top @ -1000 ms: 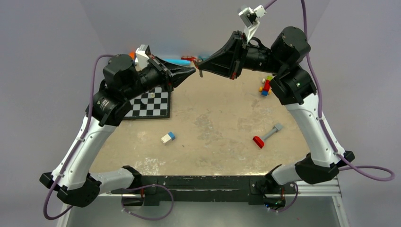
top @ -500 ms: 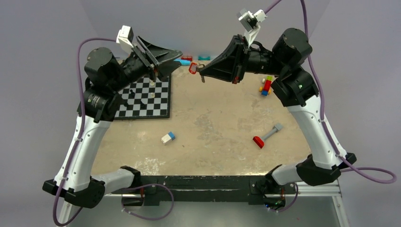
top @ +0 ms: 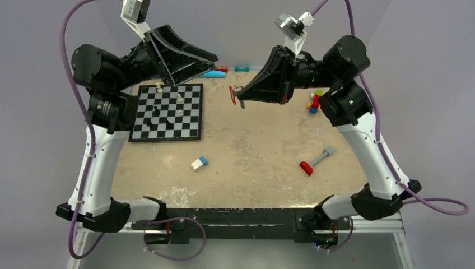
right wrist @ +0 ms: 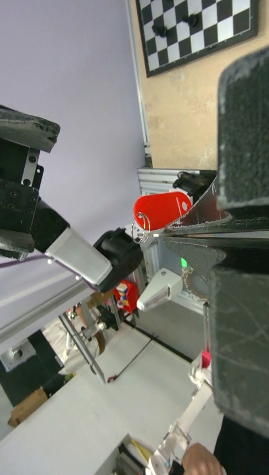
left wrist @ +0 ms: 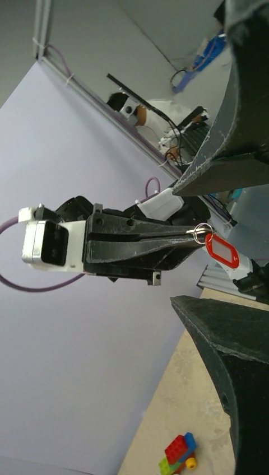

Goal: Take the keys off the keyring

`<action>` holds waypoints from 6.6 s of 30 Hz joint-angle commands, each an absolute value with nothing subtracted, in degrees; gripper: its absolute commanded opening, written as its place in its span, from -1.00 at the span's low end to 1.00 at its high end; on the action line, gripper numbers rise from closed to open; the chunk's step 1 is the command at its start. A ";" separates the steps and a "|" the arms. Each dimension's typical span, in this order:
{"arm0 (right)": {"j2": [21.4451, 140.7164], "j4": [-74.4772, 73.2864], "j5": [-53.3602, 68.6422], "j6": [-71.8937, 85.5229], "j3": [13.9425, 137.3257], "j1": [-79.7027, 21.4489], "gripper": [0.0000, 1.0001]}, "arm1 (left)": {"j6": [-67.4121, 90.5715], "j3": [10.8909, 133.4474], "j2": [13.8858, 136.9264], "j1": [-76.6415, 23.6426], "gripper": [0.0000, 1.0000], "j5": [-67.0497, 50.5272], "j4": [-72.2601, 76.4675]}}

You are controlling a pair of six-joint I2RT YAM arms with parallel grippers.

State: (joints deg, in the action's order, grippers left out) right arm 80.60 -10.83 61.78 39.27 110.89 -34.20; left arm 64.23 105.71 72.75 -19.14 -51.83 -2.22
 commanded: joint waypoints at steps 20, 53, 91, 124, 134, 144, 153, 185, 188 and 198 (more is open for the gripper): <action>86.58 1.86 63.37 53.74 117.78 -34.59 -1.00 | 67.64 113.45 80.42 -20.48 0.55 -65.80 10.87; 87.58 1.05 61.18 53.44 118.22 -34.97 -1.00 | 63.71 111.09 78.07 -23.03 0.03 -66.12 5.42; 86.26 -1.49 59.51 51.44 117.16 -35.77 -1.00 | 61.18 111.33 76.80 -23.02 -0.91 -64.78 0.99; 89.73 -16.44 56.05 41.99 127.87 -36.91 -1.00 | 64.22 115.05 76.77 -23.03 -1.00 -61.91 -5.15; 90.99 -22.90 54.40 38.00 131.84 -37.45 -1.00 | 62.43 120.31 78.71 -23.03 -1.00 -60.58 -14.85; 91.87 -29.82 50.79 33.02 134.74 -38.60 -1.00 | 60.36 120.80 78.32 -23.03 -1.00 -60.28 -19.62; 91.91 -32.14 48.52 30.97 134.13 -39.93 -1.00 | 56.73 120.96 78.17 -23.53 -1.00 -60.15 -24.89; 91.44 -37.76 46.23 26.83 133.16 -40.95 -1.00 | 45.93 123.35 78.31 -23.73 -1.00 -58.23 -40.33; 91.33 -37.79 46.26 26.81 133.31 -41.00 -1.00 | 45.14 123.50 78.39 -23.73 -1.00 -57.99 -41.49; 91.66 -39.27 46.07 25.89 133.24 -40.96 -1.00 | 41.78 128.78 80.73 -23.73 -1.00 -53.26 -51.42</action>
State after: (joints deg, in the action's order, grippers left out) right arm 91.55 -40.01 47.48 27.22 132.40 -40.86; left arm 43.51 125.84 80.01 -23.27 -54.96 -46.06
